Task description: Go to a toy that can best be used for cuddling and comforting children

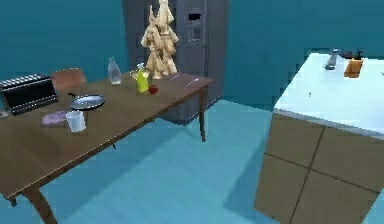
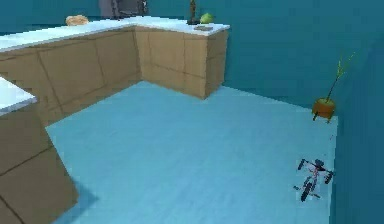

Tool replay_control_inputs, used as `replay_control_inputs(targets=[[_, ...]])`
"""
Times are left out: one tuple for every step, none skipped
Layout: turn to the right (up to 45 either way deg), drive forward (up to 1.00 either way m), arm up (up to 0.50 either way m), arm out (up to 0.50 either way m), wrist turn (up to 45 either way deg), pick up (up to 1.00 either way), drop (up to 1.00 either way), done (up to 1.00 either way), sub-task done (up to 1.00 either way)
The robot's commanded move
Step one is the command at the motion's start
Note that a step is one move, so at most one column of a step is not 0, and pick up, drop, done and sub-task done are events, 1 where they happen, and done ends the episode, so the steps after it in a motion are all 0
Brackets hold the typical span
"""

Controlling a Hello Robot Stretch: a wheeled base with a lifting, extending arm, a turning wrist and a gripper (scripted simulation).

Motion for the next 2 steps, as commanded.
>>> replay_control_inputs(targets=[[0.0,0.1,0.0,0.0,0.0,0.0,0.0,0.0,0.0],[-45.0,0.0,0.0,0.0,0.0,0.0,0.0,0.0,0.0]])
